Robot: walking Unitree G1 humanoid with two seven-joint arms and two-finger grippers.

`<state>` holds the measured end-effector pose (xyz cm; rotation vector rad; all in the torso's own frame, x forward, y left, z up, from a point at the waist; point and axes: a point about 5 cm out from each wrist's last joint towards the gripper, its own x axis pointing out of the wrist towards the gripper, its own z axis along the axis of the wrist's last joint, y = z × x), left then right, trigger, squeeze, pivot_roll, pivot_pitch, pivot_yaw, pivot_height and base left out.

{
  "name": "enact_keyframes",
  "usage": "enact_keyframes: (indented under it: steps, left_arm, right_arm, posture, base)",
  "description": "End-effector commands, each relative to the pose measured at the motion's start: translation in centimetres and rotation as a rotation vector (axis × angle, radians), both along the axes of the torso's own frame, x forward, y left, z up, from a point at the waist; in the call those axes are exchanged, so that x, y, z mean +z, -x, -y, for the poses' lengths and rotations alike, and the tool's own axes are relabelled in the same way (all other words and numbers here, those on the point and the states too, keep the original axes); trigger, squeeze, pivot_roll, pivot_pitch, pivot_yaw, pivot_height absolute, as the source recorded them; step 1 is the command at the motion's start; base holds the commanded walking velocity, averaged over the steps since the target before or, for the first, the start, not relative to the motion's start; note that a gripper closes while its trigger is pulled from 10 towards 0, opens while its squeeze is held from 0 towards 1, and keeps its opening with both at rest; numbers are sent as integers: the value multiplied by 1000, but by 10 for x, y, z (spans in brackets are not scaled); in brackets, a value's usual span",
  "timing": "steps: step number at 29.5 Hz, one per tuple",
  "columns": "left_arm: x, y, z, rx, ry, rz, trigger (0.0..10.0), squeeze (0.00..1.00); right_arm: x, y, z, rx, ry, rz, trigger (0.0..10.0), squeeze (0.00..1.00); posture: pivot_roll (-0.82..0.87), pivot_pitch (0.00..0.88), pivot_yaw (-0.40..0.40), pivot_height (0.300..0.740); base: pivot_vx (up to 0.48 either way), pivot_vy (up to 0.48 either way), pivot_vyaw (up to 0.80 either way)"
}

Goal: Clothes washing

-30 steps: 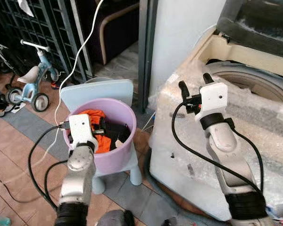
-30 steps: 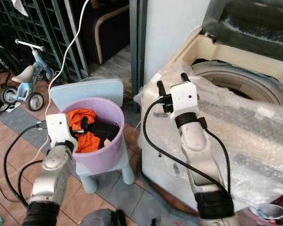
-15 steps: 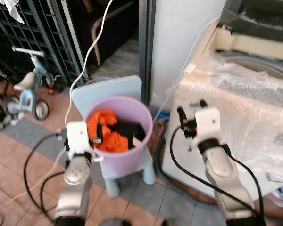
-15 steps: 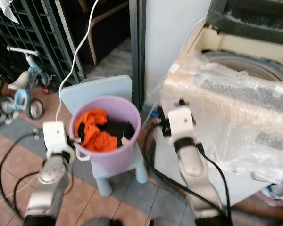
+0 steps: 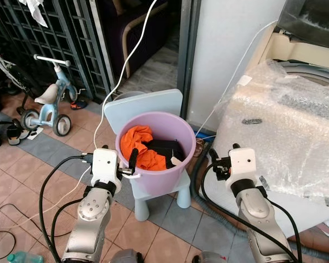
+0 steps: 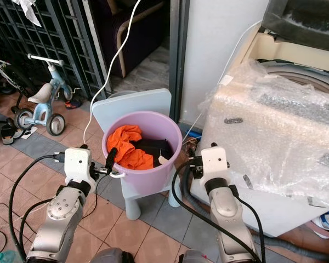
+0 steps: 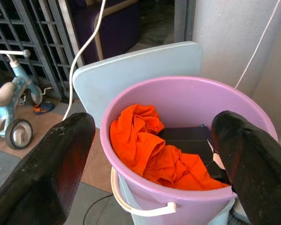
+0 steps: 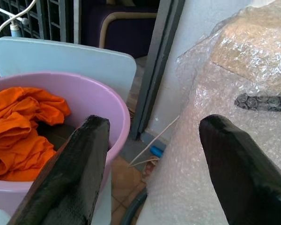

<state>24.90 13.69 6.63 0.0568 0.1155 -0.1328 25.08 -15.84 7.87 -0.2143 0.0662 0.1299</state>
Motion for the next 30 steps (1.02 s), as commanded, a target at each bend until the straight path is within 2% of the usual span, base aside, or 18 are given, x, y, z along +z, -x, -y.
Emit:
enact_keyframes:
  steps: [1, 4, 8, 16, 30]
  left_arm:
    - [-1, 2, -7, 30, -10, -4, 10000, 0]
    - [-3, -1, -14, 52, -26, 0, 10000, 0]
    - [-2, -4, -15, 85, 21, -13, 10000, 0]
    - [-4, -4, -13, 84, 37, -28, 10000, 0]
    - [-6, -5, -9, 83, 46, -45, 10000, 0]
  right_arm:
    - [4, -4, -8, 36, 5, 27, 10000, 0]
    - [9, -13, -11, 61, -19, 38, 10000, 0]
    - [13, -21, -11, 65, -17, 50, 10000, 0]
    - [10, -23, -13, 83, -7, 35, 10000, 0]
    - [-2, -25, -14, 107, 12, -34, 10000, 0]
  posture:
    - [-3, 39, 44, 740]
    - [1, 38, 41, 740]
    - [-3, 45, 43, 740]
    - [-12, 44, 41, 740]
    - [-1, 53, 31, 740]
  base:
    - [0, 0, 800]
    - [0, 0, 800]
    - [325, 0, 800]
    - [408, 0, 626]
    - [408, 0, 0]
